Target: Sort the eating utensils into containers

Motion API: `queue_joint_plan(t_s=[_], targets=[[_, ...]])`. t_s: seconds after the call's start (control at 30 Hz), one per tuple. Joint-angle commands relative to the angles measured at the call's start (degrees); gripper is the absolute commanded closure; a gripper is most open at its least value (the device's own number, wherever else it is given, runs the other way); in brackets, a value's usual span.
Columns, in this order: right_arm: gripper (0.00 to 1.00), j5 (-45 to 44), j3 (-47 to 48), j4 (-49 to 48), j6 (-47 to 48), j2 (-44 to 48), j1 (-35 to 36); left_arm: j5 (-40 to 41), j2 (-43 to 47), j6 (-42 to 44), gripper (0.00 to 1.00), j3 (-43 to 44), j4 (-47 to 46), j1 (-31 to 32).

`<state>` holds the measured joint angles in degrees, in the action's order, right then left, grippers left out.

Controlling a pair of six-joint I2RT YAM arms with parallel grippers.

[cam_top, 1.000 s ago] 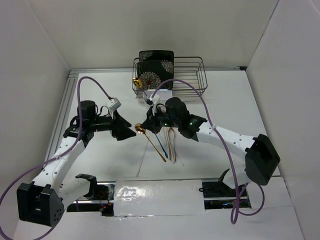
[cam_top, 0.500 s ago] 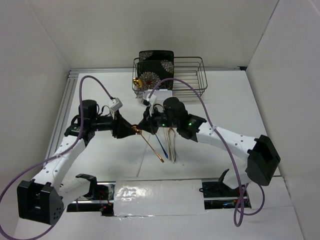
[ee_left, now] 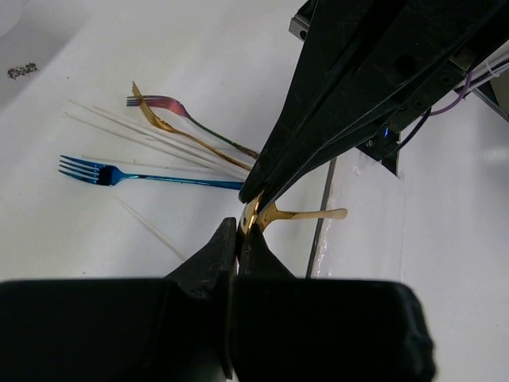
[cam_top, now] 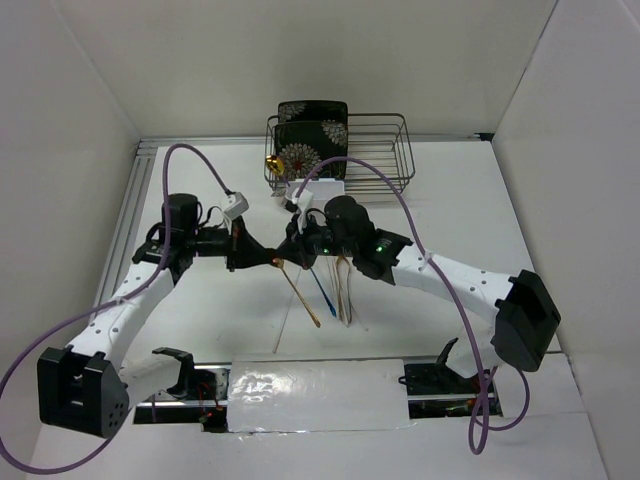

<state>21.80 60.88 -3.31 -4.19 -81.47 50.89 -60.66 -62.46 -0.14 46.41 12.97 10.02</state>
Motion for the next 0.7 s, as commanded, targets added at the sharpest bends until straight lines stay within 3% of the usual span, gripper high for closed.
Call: queue_joint_plan(t_s=[0.0,0.1,0.13,0.17,0.2,0.23,0.33,0.43,0.67], targets=[[1.0,-0.35,3.71,2.34,-0.47,1.76,1.23,-1.66,-0.47,2.08,1.0,2.28,-2.6,0.53],[0.95,-5.17,5.9,7.33,-4.15,2.8,-1.4,6.57,0.14,-2.99,1.0,2.1,-5.22,0.53],[0.79,-6.67,6.78,9.09,-5.03,3.51,-2.54,6.61,0.66,-4.07,1.0,2.36,-6.37,0.53],[0.56,-7.56,7.66,10.85,-6.96,4.12,-3.69,11.57,1.02,-5.29,1.0,2.54,-7.25,0.53],[0.44,-9.57,8.28,13.74,-7.41,6.3,-6.65,13.53,1.54,-6.0,1.0,4.11,-8.83,0.44],[0.21,-11.41,8.81,14.9,-8.2,7.8,-7.99,14.25,1.55,-6.79,1.0,5.6,-9.36,0.0],[0.0,-17.56,7.42,17.63,-11.54,15.08,-14.3,15.4,-0.55,-7.07,1.0,14.73,-9.46,-1.92],[0.0,-18.89,4.26,19.04,-12.33,20.63,-21.15,15.67,-6.43,-6.8,1.0,28.5,-7.79,-3.07],[0.0,-17.85,-4.26,21.07,-17.95,25.13,-29.53,21.1,-14.09,1.78,1.0,41.3,-8.23,-3.87]])
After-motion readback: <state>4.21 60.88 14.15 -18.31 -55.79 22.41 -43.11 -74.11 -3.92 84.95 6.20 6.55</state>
